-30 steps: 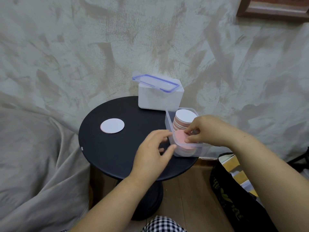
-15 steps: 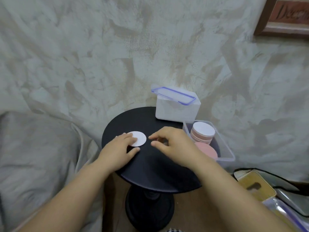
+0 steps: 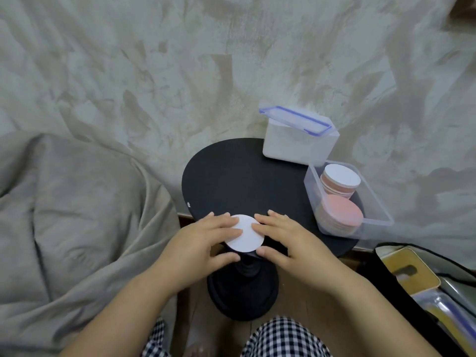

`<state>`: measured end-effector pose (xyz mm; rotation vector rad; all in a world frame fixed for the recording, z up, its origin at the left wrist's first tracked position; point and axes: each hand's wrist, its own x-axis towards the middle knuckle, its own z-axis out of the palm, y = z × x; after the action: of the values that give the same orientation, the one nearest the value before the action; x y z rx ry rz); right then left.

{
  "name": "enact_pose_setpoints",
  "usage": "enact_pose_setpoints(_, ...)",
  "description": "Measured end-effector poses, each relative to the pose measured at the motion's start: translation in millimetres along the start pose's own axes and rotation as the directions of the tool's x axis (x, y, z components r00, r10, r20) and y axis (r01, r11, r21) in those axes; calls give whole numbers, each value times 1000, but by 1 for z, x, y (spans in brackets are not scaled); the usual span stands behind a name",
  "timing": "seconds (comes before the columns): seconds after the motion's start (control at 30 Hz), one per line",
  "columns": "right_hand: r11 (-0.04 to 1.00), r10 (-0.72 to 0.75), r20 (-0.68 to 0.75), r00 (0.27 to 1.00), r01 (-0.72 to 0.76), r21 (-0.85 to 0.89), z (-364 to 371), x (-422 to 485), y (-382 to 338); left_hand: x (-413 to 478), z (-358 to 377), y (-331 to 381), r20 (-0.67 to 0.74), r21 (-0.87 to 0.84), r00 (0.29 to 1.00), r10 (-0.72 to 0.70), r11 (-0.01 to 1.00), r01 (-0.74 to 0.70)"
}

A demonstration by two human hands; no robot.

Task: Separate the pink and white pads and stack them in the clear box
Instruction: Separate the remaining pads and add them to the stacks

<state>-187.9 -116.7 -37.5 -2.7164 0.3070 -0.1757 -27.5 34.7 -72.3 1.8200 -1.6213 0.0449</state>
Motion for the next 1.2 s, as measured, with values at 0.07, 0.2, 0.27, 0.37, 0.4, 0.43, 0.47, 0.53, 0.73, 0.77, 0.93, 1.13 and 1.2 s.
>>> enact_pose_setpoints(0.07,999,-7,-15,1000,7,38,-1,-7,-2,-2,-4,2,-32,-115,999,-34,993,30)
enact_pose_setpoints(0.2,974,88,-180,980,-46,223,-3,-10,-8,4,-15,21,-177,-336,953,-247,925,177)
enact_pose_setpoints(0.27,896,171,-258,951,-41,442,-5,-9,-14,10,-17,30,-242,-457,899,-366,860,227)
enact_pose_setpoints(0.37,779,272,-293,917,-31,626,-4,-5,-21,16,-13,38,-196,-642,833,-517,710,290)
enact_pose_setpoints(0.4,758,307,-306,901,-37,651,-3,-3,-22,17,-11,40,-177,-674,825,-537,676,297)
enact_pose_setpoints(0.43,746,344,-323,882,-48,664,-1,-1,-21,18,-8,43,-160,-694,823,-545,655,299)
enact_pose_setpoints(0.47,741,379,-338,861,-64,669,-1,0,-19,19,-5,45,-142,-705,826,-546,641,302)
enact_pose_setpoints(0.53,737,428,-360,829,-89,670,0,2,-15,21,0,49,-135,-692,837,-530,655,304)
enact_pose_setpoints(0.73,805,411,-465,784,-73,589,-5,-9,-9,23,9,55,-220,-488,868,-445,821,297)
enact_pose_setpoints(0.77,819,400,-482,780,-69,570,-5,-11,-8,23,10,57,-231,-459,877,-421,842,283)
enact_pose_setpoints(0.93,878,359,-553,752,-70,474,0,-16,-5,21,17,62,-296,-403,878,-376,882,242)
enact_pose_setpoints(1.13,925,262,-603,754,-18,380,7,-17,-3,16,23,64,-364,-414,861,-355,890,192)
enact_pose_setpoints(1.2,961,182,-639,747,4,277,12,-17,-2,14,25,63,-396,-368,864,-312,916,162)
